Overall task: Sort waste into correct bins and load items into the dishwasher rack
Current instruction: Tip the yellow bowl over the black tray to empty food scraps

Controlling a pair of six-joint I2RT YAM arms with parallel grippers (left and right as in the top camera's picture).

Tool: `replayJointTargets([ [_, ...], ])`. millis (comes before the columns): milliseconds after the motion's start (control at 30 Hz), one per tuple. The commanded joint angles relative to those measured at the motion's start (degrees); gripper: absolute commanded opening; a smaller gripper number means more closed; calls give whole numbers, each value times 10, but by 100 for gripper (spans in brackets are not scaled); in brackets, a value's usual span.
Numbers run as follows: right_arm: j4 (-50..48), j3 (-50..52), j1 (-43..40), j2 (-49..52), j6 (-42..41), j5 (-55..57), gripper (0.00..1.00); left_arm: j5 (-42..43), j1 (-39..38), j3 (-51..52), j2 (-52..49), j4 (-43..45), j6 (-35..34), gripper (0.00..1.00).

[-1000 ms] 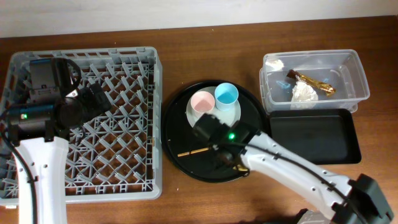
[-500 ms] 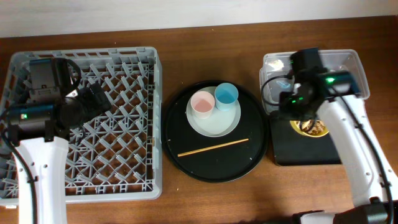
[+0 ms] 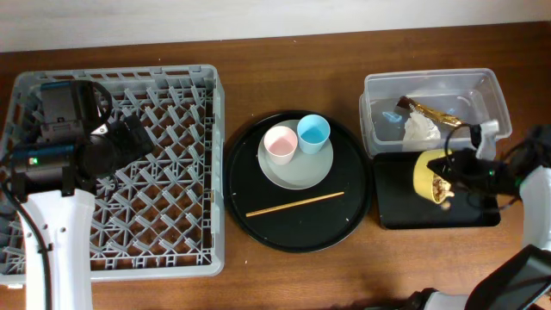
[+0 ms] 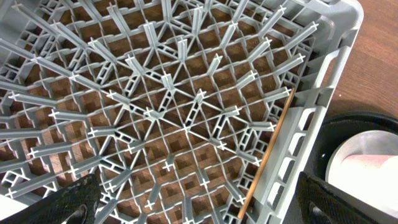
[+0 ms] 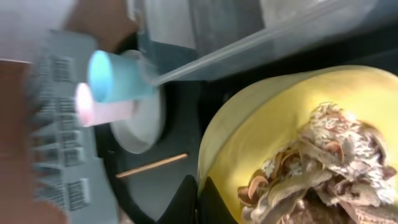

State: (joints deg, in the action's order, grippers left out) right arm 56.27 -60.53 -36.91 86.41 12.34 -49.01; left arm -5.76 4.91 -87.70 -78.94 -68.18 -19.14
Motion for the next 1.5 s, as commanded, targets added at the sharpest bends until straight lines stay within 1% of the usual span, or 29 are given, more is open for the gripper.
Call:
replayJointTargets([
  [0,-16,37,-37,-8,39,-108,4,4,2,-3,8,-1,-5,99],
  [33,-20,43,-42,-8,39,-115,4,4,2,-3,8,-1,-5,99],
  [133,-60,66,-56,-7,39,-182,4,4,2,-3,8,-1,-5,99],
  [267,-63,68,-56,21,42,-228,4,4,2,-3,8,-1,-5,99],
  [400,-62,68,-56,73,83,-337,4,4,2,-3,8,-1,-5,99],
  [500,-61,68,-56,105,87,-351,4,4,2,-3,8,-1,-6,99],
  [567,-61,68,-60,107,87,-361,4,4,2,-3,8,-1,-5,99],
  [633,-45,68,-87,107,86,-400,4,4,2,-3,8,-1,-5,99],
  [733,-9,68,-148,107,83,-392,4,4,2,-3,8,-1,-6,99],
  [800,19,68,-168,107,89,-393,4,4,2,-3,8,-1,-5,99],
  [867,30,68,-168,107,111,-393,4,4,2,-3,8,-1,-6,99],
  [967,46,68,-168,106,113,-399,4,4,2,-3,8,-1,-6,99],
  [1267,46,68,-164,106,115,-399,4,4,2,-3,8,-1,-5,99],
  [1367,60,68,-137,106,113,-399,4,4,2,-3,8,-1,-5,99],
  [1433,51,68,-114,106,114,-399,4,4,2,-3,8,-1,-5,99],
  [1467,71,68,-106,106,114,-399,4,4,2,-3,8,-1,-5,99],
])
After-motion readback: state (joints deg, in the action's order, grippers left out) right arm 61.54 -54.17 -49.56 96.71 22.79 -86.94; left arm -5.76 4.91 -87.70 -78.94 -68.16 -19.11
